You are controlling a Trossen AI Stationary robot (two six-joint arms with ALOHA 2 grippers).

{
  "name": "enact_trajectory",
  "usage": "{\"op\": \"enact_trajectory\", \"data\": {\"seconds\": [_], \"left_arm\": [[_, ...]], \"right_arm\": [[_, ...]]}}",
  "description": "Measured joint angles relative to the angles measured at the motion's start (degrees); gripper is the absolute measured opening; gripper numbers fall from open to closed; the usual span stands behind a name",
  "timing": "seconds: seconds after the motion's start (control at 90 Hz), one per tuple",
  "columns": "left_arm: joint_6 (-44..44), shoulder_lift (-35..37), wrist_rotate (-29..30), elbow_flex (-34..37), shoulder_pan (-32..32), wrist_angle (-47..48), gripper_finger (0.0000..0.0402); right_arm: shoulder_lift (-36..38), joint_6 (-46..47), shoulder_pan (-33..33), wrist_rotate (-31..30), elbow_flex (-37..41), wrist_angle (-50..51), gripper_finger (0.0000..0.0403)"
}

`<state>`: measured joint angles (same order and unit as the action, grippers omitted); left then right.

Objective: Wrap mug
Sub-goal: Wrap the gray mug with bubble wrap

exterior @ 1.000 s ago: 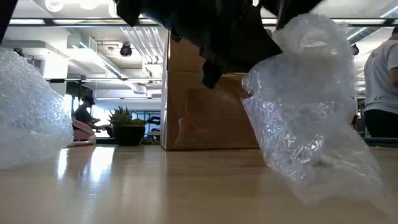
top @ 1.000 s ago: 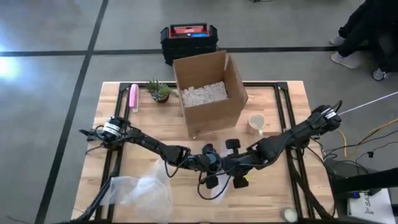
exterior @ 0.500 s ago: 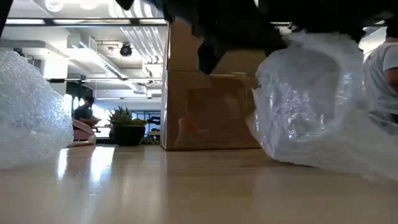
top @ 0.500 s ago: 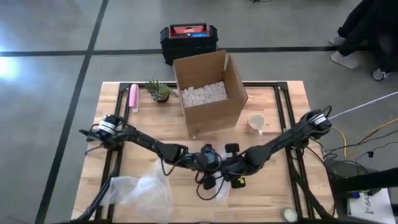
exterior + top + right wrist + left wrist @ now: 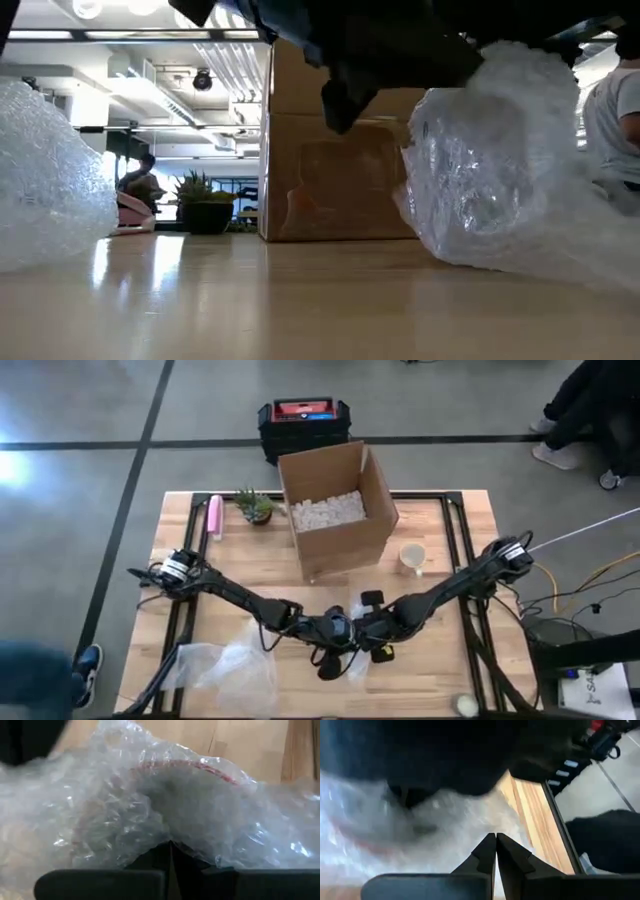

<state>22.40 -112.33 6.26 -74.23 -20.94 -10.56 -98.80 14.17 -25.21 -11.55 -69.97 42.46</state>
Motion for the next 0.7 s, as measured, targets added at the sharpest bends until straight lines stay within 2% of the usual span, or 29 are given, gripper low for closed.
{"op": "enact_trajectory", "data": {"seconds": [0.156, 0.433, 0.7], "left_arm": [[-1.34, 0.31, 5.95, 0.12, 1.38, -0.47, 0.0], [0.22, -0.89, 6.76, 0.08, 3.02, -0.7, 0.0], [0.78, -1.51, 7.71, -0.05, 3.2, 0.61, 0.0]], "right_arm": [[0.09, 0.2, 0.07, -0.08, 0.0, -0.53, 0.0002], [0.25, 0.19, 0.06, -0.2, -0.24, -0.59, 0.0002], [4.34, -0.12, -0.35, -0.38, -8.28, 12.58, 0.0002]]}}
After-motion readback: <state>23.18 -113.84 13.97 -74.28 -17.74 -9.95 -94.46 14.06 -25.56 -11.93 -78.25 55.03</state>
